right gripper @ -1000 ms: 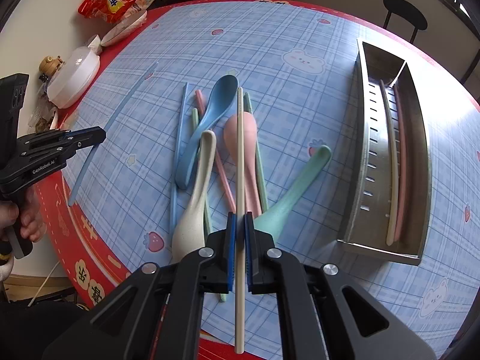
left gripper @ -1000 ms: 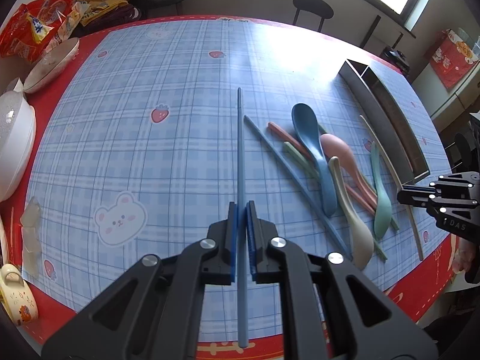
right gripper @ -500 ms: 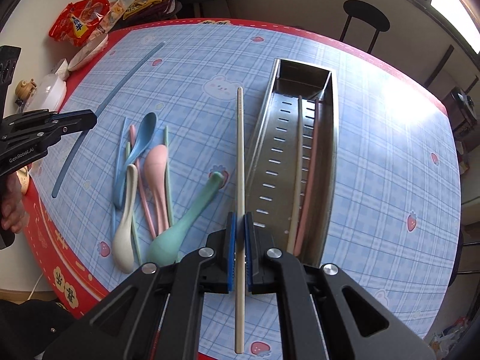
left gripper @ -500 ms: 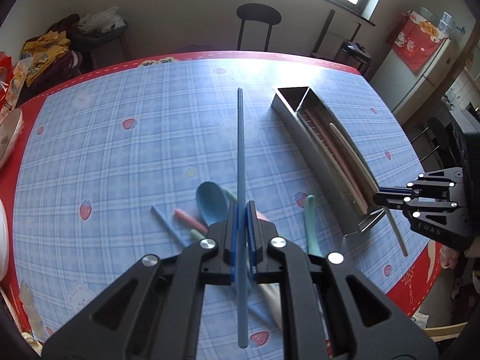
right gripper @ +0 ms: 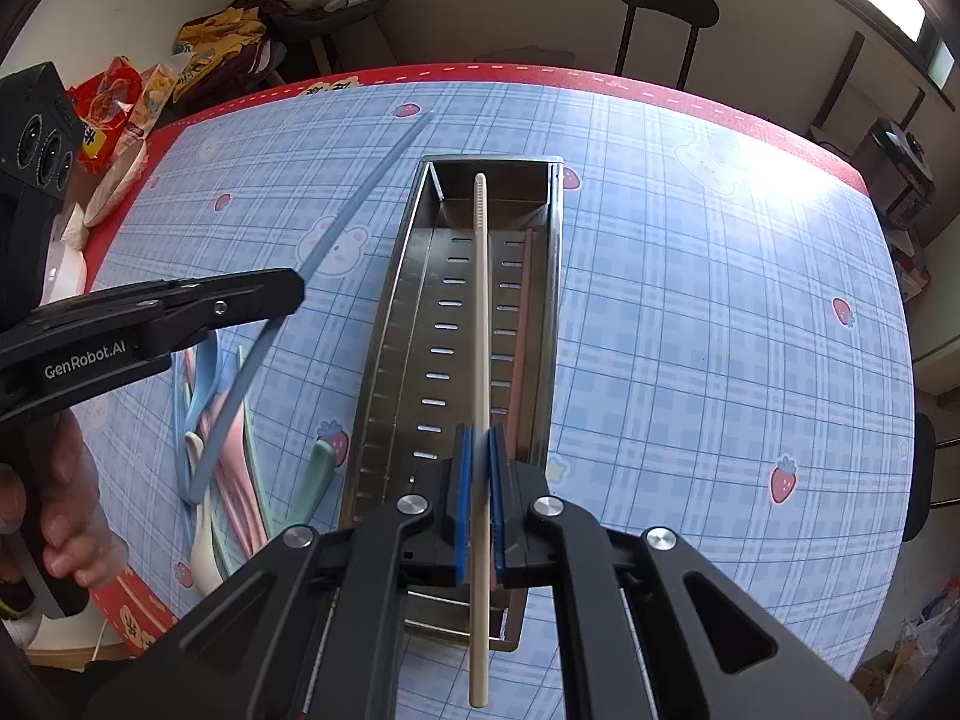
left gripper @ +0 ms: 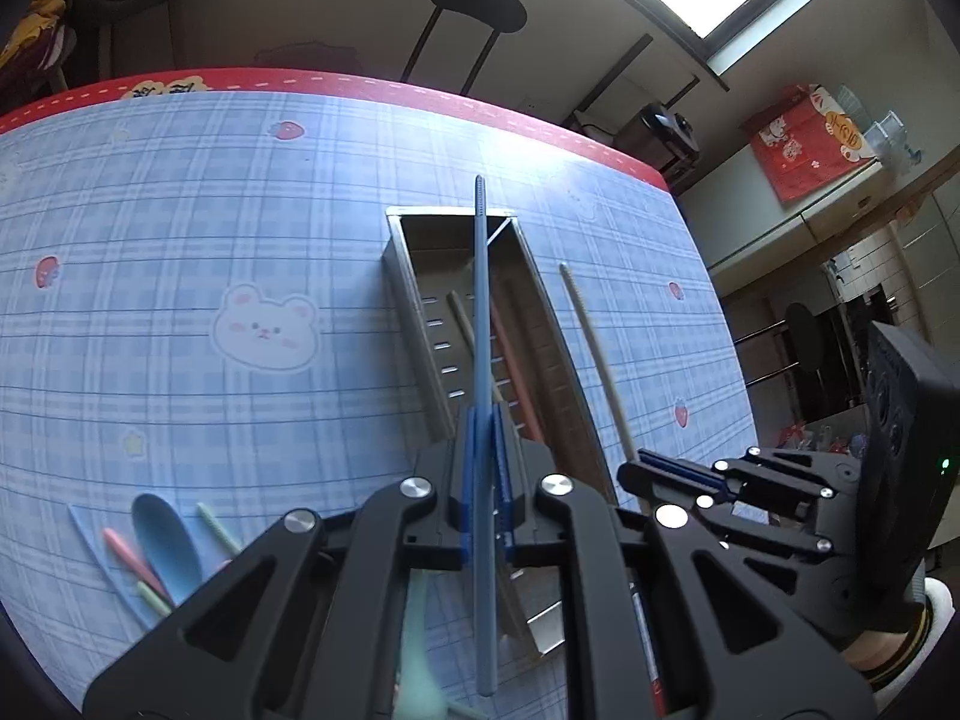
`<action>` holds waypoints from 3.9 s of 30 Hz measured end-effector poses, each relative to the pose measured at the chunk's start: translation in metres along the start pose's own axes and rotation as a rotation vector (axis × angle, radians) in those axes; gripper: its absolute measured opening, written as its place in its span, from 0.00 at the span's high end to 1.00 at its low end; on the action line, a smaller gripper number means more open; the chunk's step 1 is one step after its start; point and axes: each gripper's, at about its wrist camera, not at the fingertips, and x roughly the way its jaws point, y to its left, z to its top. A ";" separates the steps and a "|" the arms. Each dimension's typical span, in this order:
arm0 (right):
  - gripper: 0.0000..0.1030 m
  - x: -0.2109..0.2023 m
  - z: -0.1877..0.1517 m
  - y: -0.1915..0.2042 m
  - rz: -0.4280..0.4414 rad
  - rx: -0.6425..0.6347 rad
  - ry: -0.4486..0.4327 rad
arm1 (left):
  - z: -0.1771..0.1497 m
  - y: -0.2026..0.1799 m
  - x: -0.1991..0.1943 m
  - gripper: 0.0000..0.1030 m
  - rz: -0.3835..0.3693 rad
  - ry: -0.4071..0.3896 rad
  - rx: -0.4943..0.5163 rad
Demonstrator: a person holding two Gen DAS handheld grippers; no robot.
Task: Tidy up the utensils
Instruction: 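Lower the beige chopstick into the steel tray and open the right tool, then lower the blue chopstick into the steel tray and open the left tool, then move both open tools back over the remaining utensil pile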
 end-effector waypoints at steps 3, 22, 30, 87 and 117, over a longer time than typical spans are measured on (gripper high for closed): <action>0.94 0.006 0.005 -0.002 0.002 0.000 0.015 | 0.005 -0.004 0.015 0.90 -0.018 0.016 -0.018; 0.74 0.014 0.027 -0.007 -0.006 0.038 0.015 | 0.021 0.015 0.005 0.55 0.007 -0.028 -0.059; 0.65 -0.005 0.013 0.006 -0.019 0.018 -0.008 | 0.006 0.052 -0.058 0.37 0.160 -0.106 0.004; 0.90 0.054 -0.094 0.199 0.026 -0.459 0.139 | -0.200 0.180 -0.140 0.06 0.382 -0.086 -0.166; 0.94 0.076 -0.091 0.212 0.095 -0.344 0.121 | -0.165 0.165 -0.090 0.48 0.279 -0.035 -0.159</action>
